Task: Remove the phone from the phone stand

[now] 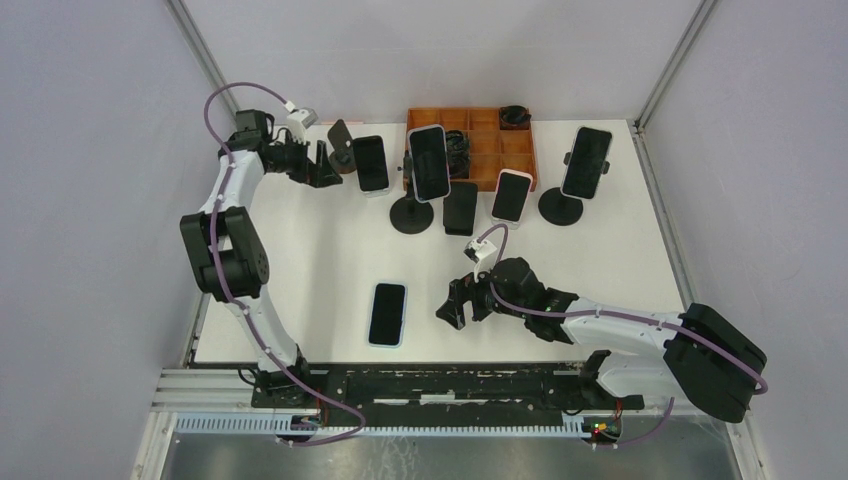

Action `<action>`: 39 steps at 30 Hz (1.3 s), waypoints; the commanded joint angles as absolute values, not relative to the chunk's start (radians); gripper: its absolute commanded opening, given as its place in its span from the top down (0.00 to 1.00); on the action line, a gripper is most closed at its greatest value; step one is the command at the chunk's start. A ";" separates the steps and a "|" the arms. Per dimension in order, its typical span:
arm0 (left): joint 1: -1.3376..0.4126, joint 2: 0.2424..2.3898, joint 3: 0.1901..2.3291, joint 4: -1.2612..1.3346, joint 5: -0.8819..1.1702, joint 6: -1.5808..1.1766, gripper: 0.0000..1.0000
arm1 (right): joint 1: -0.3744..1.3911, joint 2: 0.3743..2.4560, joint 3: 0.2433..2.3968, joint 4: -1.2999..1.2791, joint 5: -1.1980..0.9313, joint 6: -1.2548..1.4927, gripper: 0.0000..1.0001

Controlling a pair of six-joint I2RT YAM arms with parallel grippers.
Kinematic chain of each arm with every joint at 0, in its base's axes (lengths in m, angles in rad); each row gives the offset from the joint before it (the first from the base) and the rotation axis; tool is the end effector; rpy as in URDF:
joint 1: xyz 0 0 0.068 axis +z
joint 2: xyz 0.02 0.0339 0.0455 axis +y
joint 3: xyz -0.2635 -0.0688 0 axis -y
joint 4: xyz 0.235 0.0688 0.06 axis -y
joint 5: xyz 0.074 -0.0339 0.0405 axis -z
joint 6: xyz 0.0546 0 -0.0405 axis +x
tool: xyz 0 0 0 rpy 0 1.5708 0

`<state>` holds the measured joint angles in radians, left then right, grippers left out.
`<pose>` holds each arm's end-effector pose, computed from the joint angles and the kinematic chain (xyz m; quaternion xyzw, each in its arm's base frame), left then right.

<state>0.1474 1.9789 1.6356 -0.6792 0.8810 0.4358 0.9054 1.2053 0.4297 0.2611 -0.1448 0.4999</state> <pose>0.4243 0.0204 0.2400 0.2394 0.8451 -0.3227 0.3525 0.1463 0.1992 0.1749 -0.2092 0.8365 0.3725 0.3432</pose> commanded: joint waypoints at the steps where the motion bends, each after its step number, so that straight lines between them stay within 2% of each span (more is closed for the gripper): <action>1: 0.113 2.096 1.680 -0.675 1.035 0.459 0.00 | 0.910 1.179 0.441 0.304 -0.164 0.490 0.02; 15: 0.106 2.215 1.695 -0.346 1.099 0.387 0.00 | 0.909 1.197 0.500 0.280 -0.210 0.441 0.02; 20: 0.092 2.271 1.744 -0.347 1.170 0.421 0.00 | 0.910 1.217 0.530 0.266 -0.219 0.426 0.02; 32: 0.043 2.400 1.888 -0.411 1.191 0.458 0.00 | 0.904 1.241 0.548 0.259 -0.229 0.403 0.03; 36: 0.041 2.417 1.914 -0.422 1.193 0.464 0.08 | 0.899 1.245 0.548 0.257 -0.229 0.404 0.04; 39: 0.043 2.416 1.918 -0.421 1.196 0.471 0.23 | 0.896 1.249 0.546 0.261 -0.232 0.404 0.04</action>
<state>0.0380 2.4107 1.8748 -0.4171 1.1561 0.4286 0.9012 1.2430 0.5072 0.2440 -0.2226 0.4206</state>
